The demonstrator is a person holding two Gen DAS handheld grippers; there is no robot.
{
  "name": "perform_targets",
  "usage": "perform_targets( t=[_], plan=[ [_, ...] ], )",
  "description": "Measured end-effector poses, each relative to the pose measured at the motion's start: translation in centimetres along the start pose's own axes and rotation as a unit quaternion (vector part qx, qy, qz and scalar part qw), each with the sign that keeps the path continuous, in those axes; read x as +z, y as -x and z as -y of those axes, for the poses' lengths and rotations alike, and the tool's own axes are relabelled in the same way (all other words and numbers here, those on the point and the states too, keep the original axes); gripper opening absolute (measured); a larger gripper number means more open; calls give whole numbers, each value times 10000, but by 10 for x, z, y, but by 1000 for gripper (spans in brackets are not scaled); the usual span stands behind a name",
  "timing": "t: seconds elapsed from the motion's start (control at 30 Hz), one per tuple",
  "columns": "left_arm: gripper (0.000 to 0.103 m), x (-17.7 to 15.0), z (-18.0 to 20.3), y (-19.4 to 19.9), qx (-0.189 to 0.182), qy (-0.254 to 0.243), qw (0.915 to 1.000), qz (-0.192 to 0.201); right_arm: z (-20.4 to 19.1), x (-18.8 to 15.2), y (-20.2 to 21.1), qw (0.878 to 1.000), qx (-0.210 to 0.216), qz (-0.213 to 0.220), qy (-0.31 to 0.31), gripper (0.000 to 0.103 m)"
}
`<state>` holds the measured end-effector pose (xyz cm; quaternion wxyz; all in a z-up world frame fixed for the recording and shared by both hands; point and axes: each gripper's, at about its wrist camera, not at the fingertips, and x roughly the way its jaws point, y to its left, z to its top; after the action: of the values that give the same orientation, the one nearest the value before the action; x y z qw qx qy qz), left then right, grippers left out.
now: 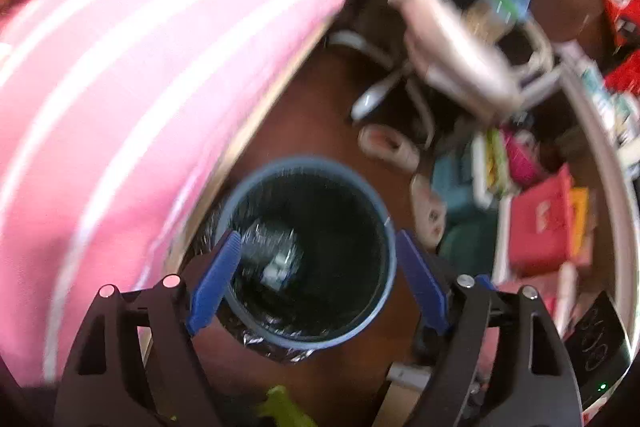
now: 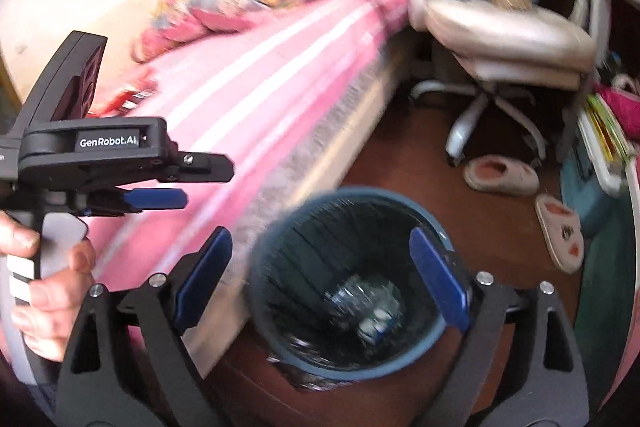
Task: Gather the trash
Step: 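Move both grippers back to the white cloth and tape roll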
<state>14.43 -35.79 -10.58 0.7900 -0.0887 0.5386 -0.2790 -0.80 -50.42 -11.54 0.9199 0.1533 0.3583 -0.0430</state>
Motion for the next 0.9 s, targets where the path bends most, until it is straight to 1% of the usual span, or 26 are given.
perform_targets(
  t=[0.07, 0.13, 0.23, 0.27, 0.3, 0.33, 0.43, 0.57, 0.63, 0.67, 0.7, 0.77, 0.8, 0.83, 0.9],
  plan=[
    [80, -1, -6, 33, -153, 175, 9987, 453, -17, 11, 11, 9997, 169, 123, 142, 90],
    [80, -5, -18, 61, -363, 380, 9959, 736, -38, 23, 25, 9985, 368, 266, 292, 90],
    [81, -12, -39, 107, -750, 753, 9872, 1191, -67, 35, 42, 9961, 590, 422, 497, 91],
    [83, -15, -50, 128, -803, 854, 9837, 1365, -78, 38, 46, 9951, 670, 460, 567, 92],
    [83, -18, -55, 138, -807, 884, 9821, 1454, -86, 41, 48, 9943, 729, 481, 616, 92],
    [83, -22, -68, 160, -758, 916, 9793, 1637, -100, 44, 52, 9928, 820, 519, 697, 92],
    [84, -33, -99, 200, -544, 1024, 9745, 1921, -136, 52, 60, 9886, 1038, 631, 895, 92],
    [84, -55, -163, 250, -298, 1434, 9628, 2270, -193, 65, 70, 9797, 1354, 923, 1158, 92],
    [84, -66, -195, 271, -165, 1636, 9562, 2423, -225, 69, 75, 9740, 1377, 1226, 1318, 95],
    [84, -70, -210, 280, -104, 1749, 9521, 2507, -246, 72, 76, 9690, 1407, 1430, 1442, 96],
    [84, -74, -224, 286, -62, 1860, 9481, 2579, -259, 72, 75, 9662, 1460, 1497, 1506, 96],
    [84, -76, -256, 298, -17, 2143, 9400, 2656, -291, 74, 66, 9605, 1641, 1531, 1644, 96],
    [83, -76, -270, 302, 2, 2250, 9364, 2692, -301, 73, 61, 9587, 1704, 1526, 1692, 96],
    [83, -76, -278, 305, 14, 2296, 9341, 2735, -317, 74, 53, 9561, 1775, 1516, 1770, 96],
    [83, -74, -299, 310, 17, 2387, 9294, 2817, -343, 76, 39, 9541, 1783, 1381, 1973, 96]
  ],
)
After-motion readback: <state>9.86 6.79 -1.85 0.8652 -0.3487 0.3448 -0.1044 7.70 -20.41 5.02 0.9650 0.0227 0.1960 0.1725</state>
